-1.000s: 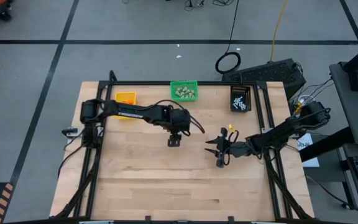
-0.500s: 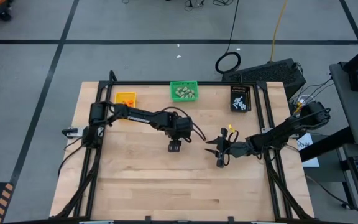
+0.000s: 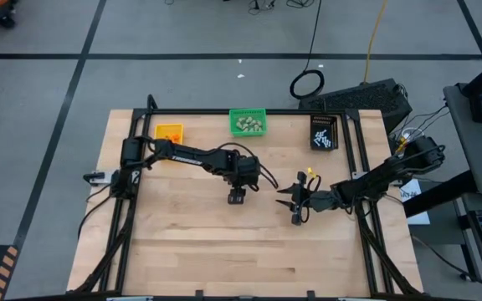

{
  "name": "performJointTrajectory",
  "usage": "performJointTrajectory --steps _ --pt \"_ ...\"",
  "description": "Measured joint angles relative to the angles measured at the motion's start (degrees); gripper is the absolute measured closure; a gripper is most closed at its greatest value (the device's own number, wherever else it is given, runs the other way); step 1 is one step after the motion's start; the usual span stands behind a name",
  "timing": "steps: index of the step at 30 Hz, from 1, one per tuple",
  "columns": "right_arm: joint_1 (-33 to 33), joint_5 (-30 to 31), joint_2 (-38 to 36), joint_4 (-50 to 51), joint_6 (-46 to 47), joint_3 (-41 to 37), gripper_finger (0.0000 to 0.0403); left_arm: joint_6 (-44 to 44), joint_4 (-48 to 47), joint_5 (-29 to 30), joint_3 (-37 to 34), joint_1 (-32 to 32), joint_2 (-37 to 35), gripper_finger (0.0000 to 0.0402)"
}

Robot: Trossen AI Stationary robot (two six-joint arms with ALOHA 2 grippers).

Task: Sort Halloween decoration
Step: Put the white bone toy into the black bin

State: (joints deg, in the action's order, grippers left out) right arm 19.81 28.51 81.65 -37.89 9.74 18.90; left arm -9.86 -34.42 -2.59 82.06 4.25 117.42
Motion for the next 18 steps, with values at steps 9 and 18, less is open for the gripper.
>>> performJointTrajectory --steps 9,18 --pt "0.01 -0.02 0.00 0.00 0.02 0.00 0.0273 -1.00 -0.14 -0.35 0.09 0.01 1.97 0.0155" --pt "0.02 -0.02 0.00 -0.01 0.02 0.00 0.0273 -1.19 -0.39 -0.80 0.09 1.04 2.00 0.0156"
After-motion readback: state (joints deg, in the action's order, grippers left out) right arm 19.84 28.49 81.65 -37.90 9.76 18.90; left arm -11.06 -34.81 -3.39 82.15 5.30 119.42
